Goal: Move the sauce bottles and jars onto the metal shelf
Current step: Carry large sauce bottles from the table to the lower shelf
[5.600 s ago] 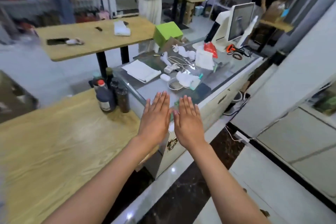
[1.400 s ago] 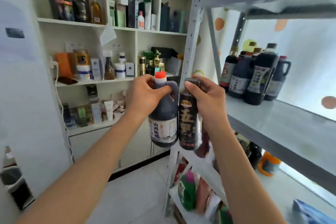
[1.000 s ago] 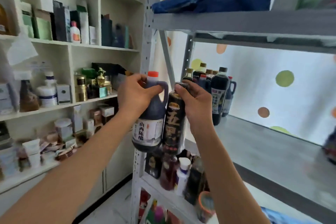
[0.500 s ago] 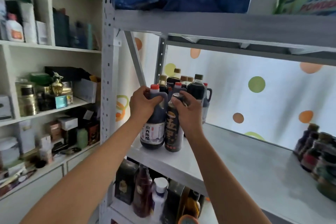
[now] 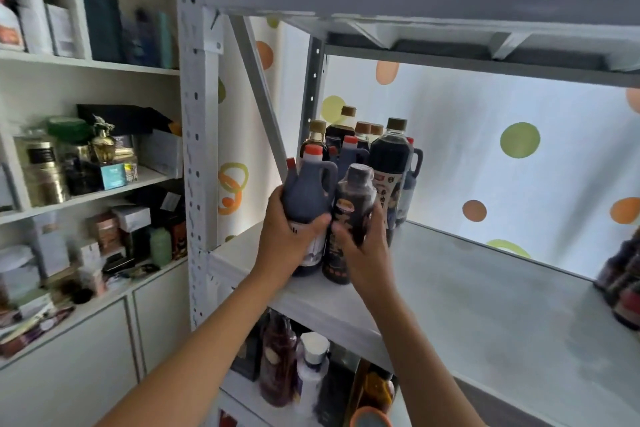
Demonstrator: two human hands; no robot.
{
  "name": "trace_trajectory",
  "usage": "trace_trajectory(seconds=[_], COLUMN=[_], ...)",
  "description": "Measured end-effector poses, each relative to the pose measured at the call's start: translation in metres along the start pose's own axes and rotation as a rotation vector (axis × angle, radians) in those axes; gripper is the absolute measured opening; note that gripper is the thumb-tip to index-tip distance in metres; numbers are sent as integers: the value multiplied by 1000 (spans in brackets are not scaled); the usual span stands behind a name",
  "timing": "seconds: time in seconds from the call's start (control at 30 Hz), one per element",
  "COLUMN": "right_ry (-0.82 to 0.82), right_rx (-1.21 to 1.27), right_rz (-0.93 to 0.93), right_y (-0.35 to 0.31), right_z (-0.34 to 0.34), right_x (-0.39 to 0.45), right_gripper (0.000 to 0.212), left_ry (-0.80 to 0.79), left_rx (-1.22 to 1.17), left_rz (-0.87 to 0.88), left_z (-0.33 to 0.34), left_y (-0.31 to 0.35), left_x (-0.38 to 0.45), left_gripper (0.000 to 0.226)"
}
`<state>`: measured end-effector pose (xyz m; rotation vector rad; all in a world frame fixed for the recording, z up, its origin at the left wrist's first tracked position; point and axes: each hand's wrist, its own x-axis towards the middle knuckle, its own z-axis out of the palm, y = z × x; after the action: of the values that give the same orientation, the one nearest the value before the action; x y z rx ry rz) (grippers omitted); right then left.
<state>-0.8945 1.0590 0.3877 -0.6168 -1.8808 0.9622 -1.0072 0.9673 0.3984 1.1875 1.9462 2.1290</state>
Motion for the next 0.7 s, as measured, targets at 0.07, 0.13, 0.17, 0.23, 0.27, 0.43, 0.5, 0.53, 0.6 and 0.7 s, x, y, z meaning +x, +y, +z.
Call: trace_trajectory(seconds=[0.07, 0.13, 0.17, 0.23, 0.27, 0.43, 0.5, 0.53, 0.6, 0.7], right_ry=[-70, -85, -70, -61, -67, -93, -97, -95, -81, -60], right_rx=[-69, -121, -149, -210, -236, -388, -443, -454, -459, -443], right_rz=[102, 151, 154, 144, 143, 174, 193, 202, 210, 223], right_y=[16, 22, 22, 18, 16, -1, -6, -6, -6, -4], right_z=[0, 0, 0, 1, 2, 17, 26, 29, 36, 41], right_x=[-14, -18, -17, -11, -8, 10, 17, 19, 23, 27], right_gripper=[87, 85, 82, 77, 75, 63, 62, 62, 62, 60], left_ry=[-37, 0, 19, 20, 7, 19, 34, 39, 45, 53], left_rx=[92, 171, 189, 208, 216, 220, 236, 235, 210, 171], left_rz=[28, 32, 22, 6, 2, -50, -61, -73, -100, -121], left_z=[-6, -10, -11, -15, -17, -18, -13, -10, -7, -6], left_y=[-20, -29, -30, -30, -32, -43, -43, -44, -47, -49], left_x=[-12, -17, -16, -7, -1, 26, 32, 35, 41, 43], left_gripper=[89, 91, 90, 84, 79, 69, 70, 72, 76, 77])
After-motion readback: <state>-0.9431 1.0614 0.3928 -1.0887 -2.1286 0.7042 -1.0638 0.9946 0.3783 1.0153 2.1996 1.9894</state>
